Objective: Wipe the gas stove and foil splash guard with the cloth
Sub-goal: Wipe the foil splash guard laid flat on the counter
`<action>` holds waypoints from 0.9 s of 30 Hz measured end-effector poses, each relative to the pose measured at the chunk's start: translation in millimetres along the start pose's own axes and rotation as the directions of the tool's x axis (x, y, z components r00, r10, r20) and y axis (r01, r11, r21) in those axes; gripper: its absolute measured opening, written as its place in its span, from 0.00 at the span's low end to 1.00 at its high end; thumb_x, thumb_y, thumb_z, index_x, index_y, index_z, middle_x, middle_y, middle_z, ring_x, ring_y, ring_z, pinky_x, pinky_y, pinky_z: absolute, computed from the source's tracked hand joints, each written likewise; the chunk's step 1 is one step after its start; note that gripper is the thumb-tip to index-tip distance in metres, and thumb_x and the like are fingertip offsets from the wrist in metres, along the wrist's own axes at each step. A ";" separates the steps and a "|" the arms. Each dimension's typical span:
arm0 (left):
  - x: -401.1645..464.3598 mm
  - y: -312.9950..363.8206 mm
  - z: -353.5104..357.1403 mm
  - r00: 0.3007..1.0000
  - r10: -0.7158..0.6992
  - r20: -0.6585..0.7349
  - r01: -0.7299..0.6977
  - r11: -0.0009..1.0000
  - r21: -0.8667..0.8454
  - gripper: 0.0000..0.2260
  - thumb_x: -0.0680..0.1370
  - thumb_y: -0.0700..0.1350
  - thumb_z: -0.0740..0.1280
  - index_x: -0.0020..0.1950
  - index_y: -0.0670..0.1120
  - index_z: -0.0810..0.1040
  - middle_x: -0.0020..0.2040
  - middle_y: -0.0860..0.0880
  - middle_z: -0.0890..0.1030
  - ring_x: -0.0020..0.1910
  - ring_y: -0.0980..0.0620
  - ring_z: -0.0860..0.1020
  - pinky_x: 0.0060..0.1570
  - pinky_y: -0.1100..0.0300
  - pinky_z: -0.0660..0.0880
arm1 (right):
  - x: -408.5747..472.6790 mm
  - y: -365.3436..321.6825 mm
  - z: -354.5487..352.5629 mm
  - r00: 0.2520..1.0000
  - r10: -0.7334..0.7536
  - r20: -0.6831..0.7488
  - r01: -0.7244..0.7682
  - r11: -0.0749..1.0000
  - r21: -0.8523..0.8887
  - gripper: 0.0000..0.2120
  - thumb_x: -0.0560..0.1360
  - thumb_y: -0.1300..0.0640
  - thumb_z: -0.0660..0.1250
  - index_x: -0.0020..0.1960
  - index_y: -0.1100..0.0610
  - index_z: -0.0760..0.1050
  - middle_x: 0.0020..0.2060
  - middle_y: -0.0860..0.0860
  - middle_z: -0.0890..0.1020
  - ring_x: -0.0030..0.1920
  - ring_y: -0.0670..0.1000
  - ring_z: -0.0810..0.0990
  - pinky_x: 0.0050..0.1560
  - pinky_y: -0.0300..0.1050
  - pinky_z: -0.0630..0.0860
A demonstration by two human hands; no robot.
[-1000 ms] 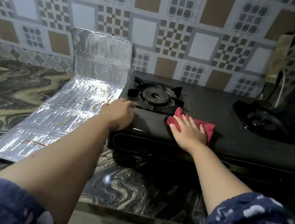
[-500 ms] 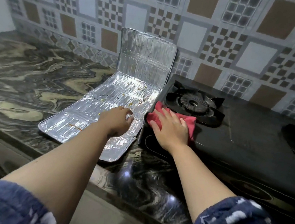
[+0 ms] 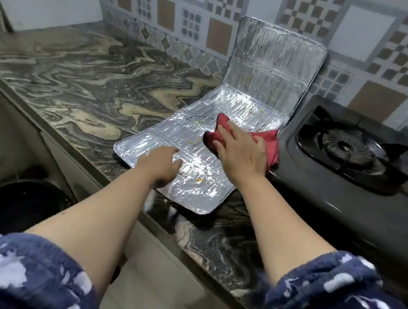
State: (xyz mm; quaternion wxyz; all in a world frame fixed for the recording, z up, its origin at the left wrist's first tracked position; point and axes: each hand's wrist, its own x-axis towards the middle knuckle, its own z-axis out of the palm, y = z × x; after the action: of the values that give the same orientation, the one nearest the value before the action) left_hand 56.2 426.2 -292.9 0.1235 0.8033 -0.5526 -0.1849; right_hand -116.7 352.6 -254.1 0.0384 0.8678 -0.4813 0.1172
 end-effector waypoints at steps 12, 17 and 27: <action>25.4 -94.2 15.5 0.996 -0.062 -0.057 0.070 0.985 0.155 0.24 0.80 0.50 0.58 0.75 0.47 0.59 0.79 0.49 0.50 0.78 0.49 0.47 0.73 0.37 0.46 | -17.1 -57.6 113.6 0.904 -0.226 0.364 0.200 0.974 0.109 0.25 0.78 0.37 0.43 0.74 0.36 0.55 0.77 0.45 0.55 0.74 0.55 0.56 0.69 0.56 0.57; 40.3 -126.3 14.2 0.986 -0.100 -0.134 0.122 0.979 0.164 0.32 0.77 0.60 0.60 0.77 0.52 0.54 0.78 0.45 0.37 0.76 0.42 0.36 0.71 0.36 0.41 | -9.0 -42.0 122.4 0.860 -0.321 0.396 0.295 0.947 0.127 0.30 0.72 0.32 0.38 0.74 0.34 0.46 0.77 0.42 0.49 0.78 0.49 0.45 0.75 0.60 0.41; 53.4 -171.4 18.7 0.997 -0.021 -0.076 0.035 0.981 0.192 0.35 0.76 0.66 0.51 0.78 0.50 0.49 0.79 0.48 0.43 0.78 0.50 0.42 0.73 0.39 0.40 | 6.7 -94.0 135.7 0.920 -0.197 0.337 0.127 0.967 0.219 0.31 0.78 0.36 0.46 0.77 0.43 0.41 0.78 0.42 0.49 0.77 0.46 0.39 0.74 0.61 0.37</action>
State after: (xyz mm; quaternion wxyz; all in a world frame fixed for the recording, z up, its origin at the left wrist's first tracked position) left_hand 209.6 438.0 -387.3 0.0627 0.8255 -0.5515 -0.1024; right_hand -11.4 372.9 -379.7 -0.1242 0.9112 -0.3927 0.0004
